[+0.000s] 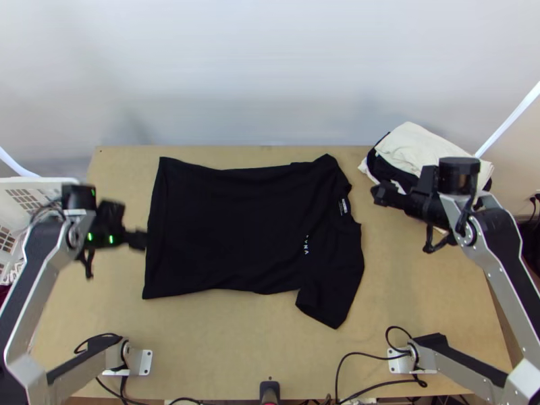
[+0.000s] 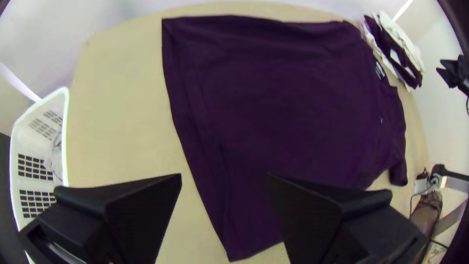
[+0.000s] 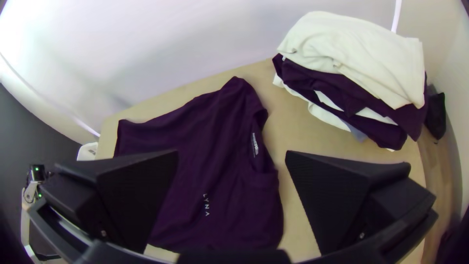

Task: Fold the t-shirt

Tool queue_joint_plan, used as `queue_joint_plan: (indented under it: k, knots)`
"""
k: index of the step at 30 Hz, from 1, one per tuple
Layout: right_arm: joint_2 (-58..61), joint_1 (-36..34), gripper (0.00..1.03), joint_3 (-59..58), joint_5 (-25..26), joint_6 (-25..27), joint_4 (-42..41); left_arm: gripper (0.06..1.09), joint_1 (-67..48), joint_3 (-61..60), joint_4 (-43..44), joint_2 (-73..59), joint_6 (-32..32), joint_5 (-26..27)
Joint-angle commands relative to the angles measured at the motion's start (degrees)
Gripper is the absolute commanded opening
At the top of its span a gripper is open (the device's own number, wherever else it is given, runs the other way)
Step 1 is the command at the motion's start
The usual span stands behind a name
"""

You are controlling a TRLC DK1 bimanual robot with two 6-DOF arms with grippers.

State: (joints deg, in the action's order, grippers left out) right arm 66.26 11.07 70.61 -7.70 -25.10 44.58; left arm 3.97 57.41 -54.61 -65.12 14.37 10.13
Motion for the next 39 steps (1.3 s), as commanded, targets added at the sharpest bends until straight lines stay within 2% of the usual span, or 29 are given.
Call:
queue_joint_plan:
  k: [1, 8, 13, 15, 17, 18, 19, 34, 35, 39]
  knots:
    - [-2.4, -0.2, 0.99, -2.1, -0.8, -2.1, 1.1, 0.90, 0.0, -6.0, -3.7, 4.1, 1.5, 0.9]
    - [-3.4, 0.6, 0.99, -3.4, -1.1, -2.5, 1.7, 0.90, -1.2, -13.5, -7.4, 9.1, 2.0, 0.7]
    - [-3.4, 0.9, 0.99, -3.0, -1.1, -2.5, 2.0, 0.90, -1.5, -17.9, -7.5, 9.7, 4.5, -2.8]
    - [-3.3, 0.9, 0.99, -2.8, -1.1, -2.5, 2.2, 0.78, -1.4, -19.1, -7.0, 9.7, 5.8, -2.9]
    - [-3.3, 1.0, 0.99, -2.8, -1.2, -2.5, 2.2, 0.75, -1.4, -19.9, -5.4, 9.6, 5.9, -3.0]
    - [-3.2, 1.0, 0.99, -2.8, -1.2, -2.5, 2.2, 0.69, -1.4, -20.1, -5.2, 9.1, 6.3, -3.0]
    - [-3.2, 1.1, 0.99, -2.8, -1.2, -2.5, 2.2, 0.67, -1.4, -20.1, -5.2, 8.8, 6.5, -3.0]
    - [-3.1, 0.8, 0.99, -2.5, -1.2, -2.4, 2.7, 0.67, -1.5, -21.3, -2.0, 0.7, 7.0, -3.6]
    - [-3.1, 0.8, 0.99, -2.5, -1.2, -2.4, 2.7, 0.64, -1.5, -21.3, -1.8, 0.4, 7.0, -3.6]
    - [-3.0, 0.8, 0.99, -2.8, -1.2, -2.4, 2.7, 0.26, -1.4, -22.1, 0.6, 0.6, 7.1, -3.5]
